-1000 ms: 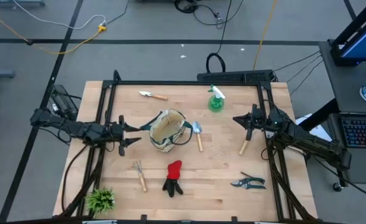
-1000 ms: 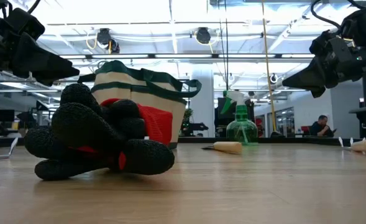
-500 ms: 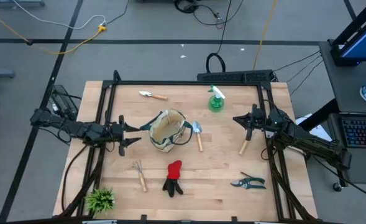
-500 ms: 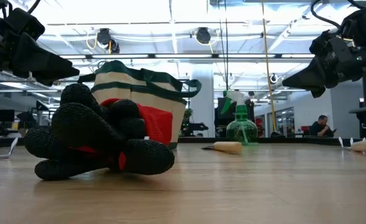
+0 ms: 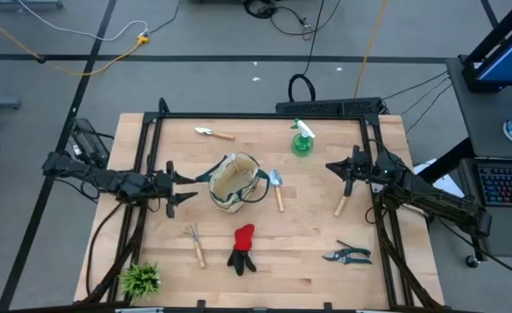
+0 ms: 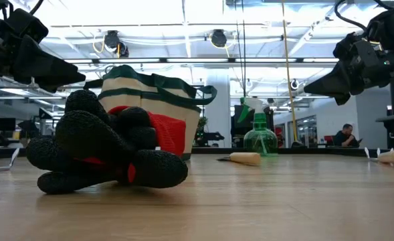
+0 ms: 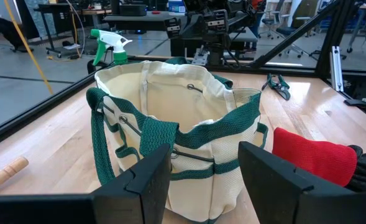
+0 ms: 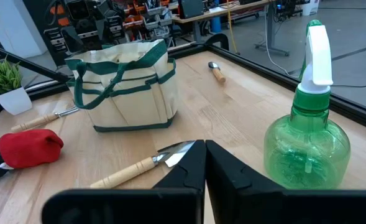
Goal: Pick & Place Garden tools in Gardening bag
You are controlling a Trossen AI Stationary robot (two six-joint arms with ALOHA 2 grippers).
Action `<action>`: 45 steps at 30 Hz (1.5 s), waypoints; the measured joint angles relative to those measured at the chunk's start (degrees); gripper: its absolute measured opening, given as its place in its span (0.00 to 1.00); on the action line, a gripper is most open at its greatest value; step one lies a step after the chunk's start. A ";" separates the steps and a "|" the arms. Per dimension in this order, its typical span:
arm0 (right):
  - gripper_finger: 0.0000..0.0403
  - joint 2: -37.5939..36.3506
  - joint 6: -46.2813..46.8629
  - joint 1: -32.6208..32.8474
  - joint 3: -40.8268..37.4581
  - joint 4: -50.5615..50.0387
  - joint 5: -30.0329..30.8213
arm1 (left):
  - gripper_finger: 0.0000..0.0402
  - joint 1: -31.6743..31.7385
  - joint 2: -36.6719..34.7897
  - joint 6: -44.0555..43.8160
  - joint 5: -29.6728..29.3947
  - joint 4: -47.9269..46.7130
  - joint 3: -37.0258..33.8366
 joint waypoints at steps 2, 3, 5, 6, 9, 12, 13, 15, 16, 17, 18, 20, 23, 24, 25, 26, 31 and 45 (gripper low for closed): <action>0.00 -0.01 0.00 -0.01 -0.01 -0.01 0.00 | 0.49 -0.01 -0.01 0.00 0.02 -0.01 0.01; 0.00 -0.02 0.00 0.00 0.00 -0.02 0.00 | 0.49 -0.01 -0.02 0.00 0.01 0.00 0.01; 0.00 -0.01 0.00 0.01 -0.01 -0.01 0.00 | 0.49 -0.02 -0.02 0.00 0.02 0.00 0.01; 0.00 -0.01 -0.09 -0.01 0.00 0.01 0.01 | 0.49 -0.02 -0.02 0.00 0.02 -0.01 0.01; 0.00 -0.02 -3.62 -0.07 -0.07 0.77 1.92 | 0.49 -0.02 0.00 0.00 0.02 0.00 0.01; 0.00 -0.02 -6.40 -0.08 -0.19 1.66 3.29 | 0.49 0.00 0.00 0.00 0.01 0.00 0.01; 0.00 -0.01 -6.98 -0.08 -0.19 2.05 3.11 | 0.49 -0.02 0.00 0.00 0.01 -0.01 0.01; 0.00 -0.02 -7.65 -0.08 -0.21 2.58 3.04 | 0.49 -0.02 0.00 0.00 0.00 0.00 0.01; 0.00 -0.02 -7.69 -0.08 -0.21 2.58 3.06 | 0.49 0.00 0.00 0.00 0.02 -0.02 0.01; 0.00 -0.02 -7.70 -0.08 -0.21 2.56 3.06 | 0.49 -0.02 0.00 0.00 0.02 0.00 0.01; 0.00 -0.02 -7.70 -0.08 -0.21 2.58 3.06 | 0.49 0.00 0.00 0.00 0.00 -0.02 0.00; 0.00 -0.02 -7.71 -0.08 -0.20 2.66 3.06 | 0.49 0.00 0.00 0.00 0.02 -0.01 0.01; 0.00 -0.02 -7.76 -0.10 -0.19 2.78 3.06 | 0.49 -0.02 -0.01 0.00 0.02 -0.01 0.00; 0.00 -0.02 -8.31 -0.10 -0.19 2.84 3.04 | 0.49 -0.01 -0.01 0.00 0.02 0.00 0.01; 0.00 -0.02 -9.47 -0.10 -0.19 2.84 3.06 | 0.49 0.00 0.00 0.00 0.02 0.00 0.00; 0.00 -0.02 -10.85 -0.10 -0.16 2.86 3.06 | 0.49 0.00 0.00 0.00 0.02 0.00 0.01; 0.00 -0.02 -14.69 -0.10 -0.16 2.94 3.21 | 0.49 0.00 0.00 1.14 -1.42 0.00 0.01; 0.00 -0.02 -8.57 -0.10 -0.08 2.99 3.04 | 0.49 0.00 0.00 3.88 -6.56 0.10 0.01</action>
